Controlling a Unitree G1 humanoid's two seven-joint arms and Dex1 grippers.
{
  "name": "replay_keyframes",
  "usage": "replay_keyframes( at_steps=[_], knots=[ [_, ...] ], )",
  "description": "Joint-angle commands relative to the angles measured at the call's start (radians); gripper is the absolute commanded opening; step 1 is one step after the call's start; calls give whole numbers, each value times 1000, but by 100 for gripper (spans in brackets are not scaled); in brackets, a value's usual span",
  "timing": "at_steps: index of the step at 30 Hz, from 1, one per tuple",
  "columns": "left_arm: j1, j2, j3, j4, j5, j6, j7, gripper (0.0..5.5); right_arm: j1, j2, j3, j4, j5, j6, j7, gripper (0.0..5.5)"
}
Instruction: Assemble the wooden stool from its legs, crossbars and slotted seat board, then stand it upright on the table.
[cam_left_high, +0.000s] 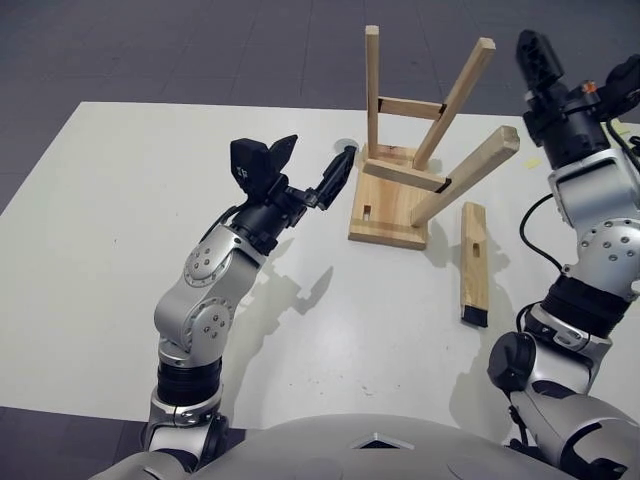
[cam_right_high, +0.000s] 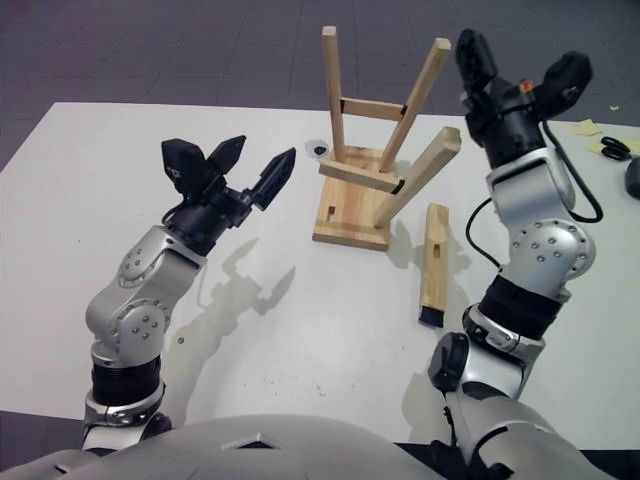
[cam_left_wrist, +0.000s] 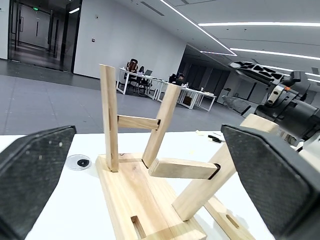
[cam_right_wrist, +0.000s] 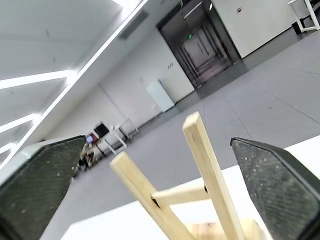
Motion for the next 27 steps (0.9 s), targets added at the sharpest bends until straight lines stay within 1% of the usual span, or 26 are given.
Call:
replay_keyframes(
  at_steps=[1,3,6,8,10,12,14,18,23,27],
  knots=[
    [-10,8,11,2,10,8,0,540,-144,-14,-3,-9,41,-37,-35,539],
    [-12,8,10,3,12,9,-2,540,-189,-10,4,-23,72,-34,-57,539],
    [-13,9,8,5,15,9,-3,540,-162,5,31,-61,130,6,-84,539],
    [-12,9,7,7,17,7,-3,540,-27,-12,108,-105,134,101,-63,539],
    [-9,10,9,5,17,8,-3,540,117,-47,190,-146,94,179,-35,539],
    [-6,12,17,1,13,10,-1,540,216,-87,254,-158,10,191,-1,539],
    [-6,14,20,-1,10,13,0,540,237,-90,271,-150,-32,161,18,539],
    [-8,10,10,3,14,15,-3,540,154,-34,217,-129,-3,67,33,539],
    [-6,14,7,25,26,9,-10,540,7,12,104,-88,115,-30,-25,539],
    [-18,64,3,118,143,-3,14,540,-118,11,1,-23,209,-113,-96,539]
  ],
)
